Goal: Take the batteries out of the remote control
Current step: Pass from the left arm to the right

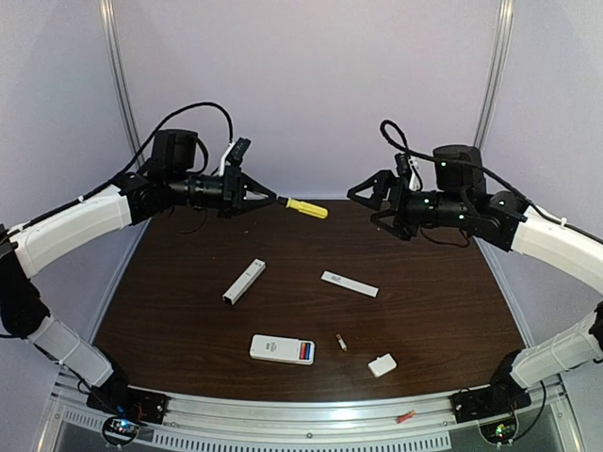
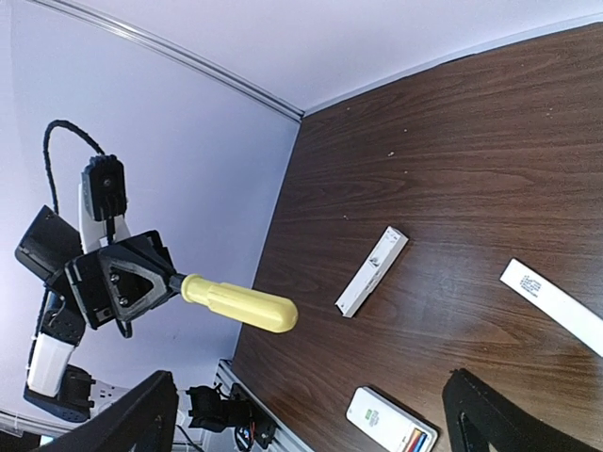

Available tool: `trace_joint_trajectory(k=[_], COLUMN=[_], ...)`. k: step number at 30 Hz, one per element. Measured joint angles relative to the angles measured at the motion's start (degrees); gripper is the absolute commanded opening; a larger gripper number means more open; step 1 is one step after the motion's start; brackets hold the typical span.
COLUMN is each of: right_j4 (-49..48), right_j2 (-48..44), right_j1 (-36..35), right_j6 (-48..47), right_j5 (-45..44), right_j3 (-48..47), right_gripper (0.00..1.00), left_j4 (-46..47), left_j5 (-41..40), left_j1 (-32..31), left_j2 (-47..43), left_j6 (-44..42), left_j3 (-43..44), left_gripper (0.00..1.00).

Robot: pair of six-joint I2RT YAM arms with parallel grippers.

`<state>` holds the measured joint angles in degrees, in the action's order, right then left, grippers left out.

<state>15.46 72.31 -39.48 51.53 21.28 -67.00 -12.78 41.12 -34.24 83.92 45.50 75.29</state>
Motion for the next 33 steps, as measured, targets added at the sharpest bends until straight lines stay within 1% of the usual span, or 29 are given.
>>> trace_joint_trajectory(k=[11,18,31,33], right_j4=[-13.9,-22.0,-27.1,-28.0], right_j2=[0.0,0.3,5.4,5.6], right_j1=[0.0,0.0,0.0,0.0], right_j6=[7.3,11.0,13.2,13.7], right_j5=[5.0,8.1,16.2,17.1], right_j3=[2.5,2.8,0.5,0.5], right_gripper=[1.00,1.00,1.00,0.98], left_j4=[10.7,14.4,19.5,20.6], left_j5=[1.3,3.1,9.5,10.7], left_j1=[0.0,0.0,-0.8,-0.9], left_j2=[2.1,3.4,5.7,5.7], left_j6=[6.2,8.8,13.7,14.3], left_j3=[0.2,2.3,5.9,6.0], left_gripper=[0.00,0.00,0.00,0.00])
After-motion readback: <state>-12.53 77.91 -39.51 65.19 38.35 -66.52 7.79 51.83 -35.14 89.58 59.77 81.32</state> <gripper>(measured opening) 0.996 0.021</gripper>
